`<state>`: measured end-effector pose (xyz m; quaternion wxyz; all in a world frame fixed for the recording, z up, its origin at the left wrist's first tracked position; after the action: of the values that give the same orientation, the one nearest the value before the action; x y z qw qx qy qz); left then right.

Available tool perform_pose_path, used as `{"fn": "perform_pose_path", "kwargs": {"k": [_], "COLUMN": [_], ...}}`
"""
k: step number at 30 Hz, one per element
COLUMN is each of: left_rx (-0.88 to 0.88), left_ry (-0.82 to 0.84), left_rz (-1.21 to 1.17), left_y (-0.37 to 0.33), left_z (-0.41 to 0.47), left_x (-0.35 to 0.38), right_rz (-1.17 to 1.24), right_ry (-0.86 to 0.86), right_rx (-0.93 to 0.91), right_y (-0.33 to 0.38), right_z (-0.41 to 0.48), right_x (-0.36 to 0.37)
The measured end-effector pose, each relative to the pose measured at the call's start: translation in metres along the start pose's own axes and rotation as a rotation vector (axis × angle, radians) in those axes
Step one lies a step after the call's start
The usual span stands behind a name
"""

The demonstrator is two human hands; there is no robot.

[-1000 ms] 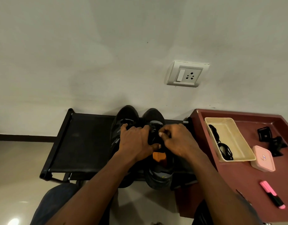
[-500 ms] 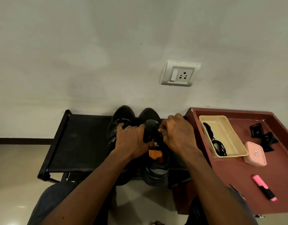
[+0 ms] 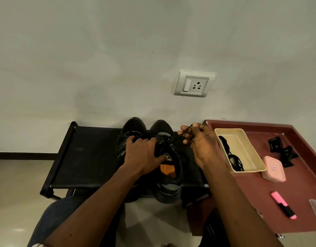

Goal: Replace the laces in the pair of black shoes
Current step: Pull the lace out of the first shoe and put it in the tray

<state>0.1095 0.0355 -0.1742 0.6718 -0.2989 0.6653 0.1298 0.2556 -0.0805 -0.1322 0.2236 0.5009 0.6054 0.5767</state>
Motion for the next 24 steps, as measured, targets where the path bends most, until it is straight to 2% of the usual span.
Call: {"fn": "perform_pose_path", "kwargs": {"k": [3, 6, 8, 11, 13, 16, 21, 24], "left_rx": [0.005, 0.008, 0.006, 0.001, -0.003, -0.008, -0.008, -0.011], "left_ry": [-0.03, -0.055, -0.051, -0.04, -0.037, -0.032, -0.03, -0.027], "left_rz": [0.022, 0.019, 0.012, 0.019, 0.03, 0.034, 0.027, 0.029], "left_y": [0.0, 0.001, 0.002, 0.001, 0.001, 0.001, 0.002, 0.002], "left_z": [-0.002, -0.003, -0.002, -0.002, -0.001, 0.0, 0.0, 0.0], "left_x": [0.001, 0.001, 0.001, 0.002, 0.002, 0.002, 0.003, 0.003], "right_rz": [-0.061, -0.085, -0.282, -0.817, -1.043, -1.299, -1.436, -1.324], "right_ry": [-0.03, -0.108, -0.106, 0.123, 0.289, 0.401, 0.366, 0.363], "right_rx": [-0.134, -0.174, -0.208, -0.252, -0.179, -0.178, -0.26, -0.26], "right_y": [0.002, 0.011, 0.017, 0.017, 0.01, 0.001, 0.002, 0.003], "right_z": [0.002, 0.004, 0.002, -0.007, -0.012, -0.014, -0.01, -0.011], "right_x": [0.0, -0.005, -0.009, -0.008, -0.004, 0.0, -0.001, -0.002]}}
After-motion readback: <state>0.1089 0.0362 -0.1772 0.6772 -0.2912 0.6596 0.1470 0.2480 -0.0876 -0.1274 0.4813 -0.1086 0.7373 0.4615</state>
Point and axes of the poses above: each hand's wrist, its own z-axis towards the middle knuckle, its own x-axis out of the palm, y = z × x, the point moved 2 cm from there along z, towards the middle knuckle, and after that the axes turned 6 degrees about z, right-handed, at the moved point
